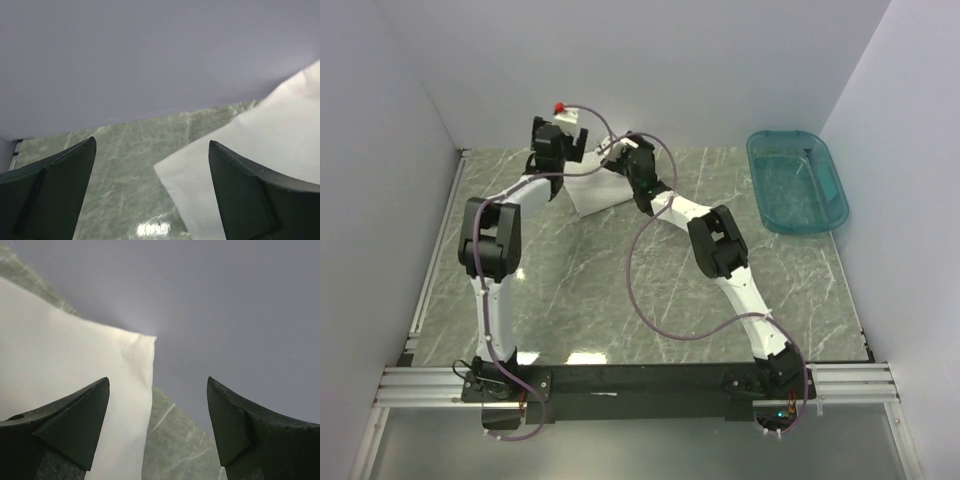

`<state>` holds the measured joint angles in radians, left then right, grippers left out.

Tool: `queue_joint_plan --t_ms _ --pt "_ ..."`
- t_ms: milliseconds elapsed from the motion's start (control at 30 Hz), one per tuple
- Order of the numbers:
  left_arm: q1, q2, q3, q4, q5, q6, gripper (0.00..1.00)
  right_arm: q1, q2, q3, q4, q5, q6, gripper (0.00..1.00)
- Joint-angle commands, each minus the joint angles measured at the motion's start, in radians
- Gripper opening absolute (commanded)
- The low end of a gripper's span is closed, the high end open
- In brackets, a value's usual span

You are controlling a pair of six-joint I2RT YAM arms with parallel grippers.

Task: Fold and stack the t-shirts
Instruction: Fold the tshirt, then neatly place the folded tshirt to the corner

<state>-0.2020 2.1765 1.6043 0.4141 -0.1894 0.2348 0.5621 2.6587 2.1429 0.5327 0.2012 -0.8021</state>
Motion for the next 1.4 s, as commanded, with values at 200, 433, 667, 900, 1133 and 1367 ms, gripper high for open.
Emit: queue_joint_plan --t_ms 200,433,667,900,1133,1367 --pt "0.159 -0.354 -0.064 -0.402 0.336 -0.604 0.98 -0.108 -0.560 -0.229 -0.653 -0.582 0.251 0.84" --pt "0.230 -0.429 -0.418 -0.276 0.671 -0.928 0.89 -0.188 -0.654 -0.161 -1.401 -1.000 0.155 0.64" --pt "0.227 -0.347 -0.462 -0.284 0.668 -0.997 0.92 -0.240 -1.009 -0.679 -1.238 -1.036 0.239 0.64" --pt "0.174 -0.187 -0.313 -0.408 0.584 -1.005 0.79 -0.301 -1.069 -0.785 -1.229 -1.131 0.280 0.63" --pt "0.161 0.002 -0.094 -0.543 0.527 -1.009 0.59 -0.301 -1.114 -0.810 -1.217 -1.149 0.302 0.63" --pt "0.156 0.078 -0.023 -0.612 0.507 -0.941 0.04 -0.301 -1.146 -0.845 -1.197 -1.158 0.310 0.63"
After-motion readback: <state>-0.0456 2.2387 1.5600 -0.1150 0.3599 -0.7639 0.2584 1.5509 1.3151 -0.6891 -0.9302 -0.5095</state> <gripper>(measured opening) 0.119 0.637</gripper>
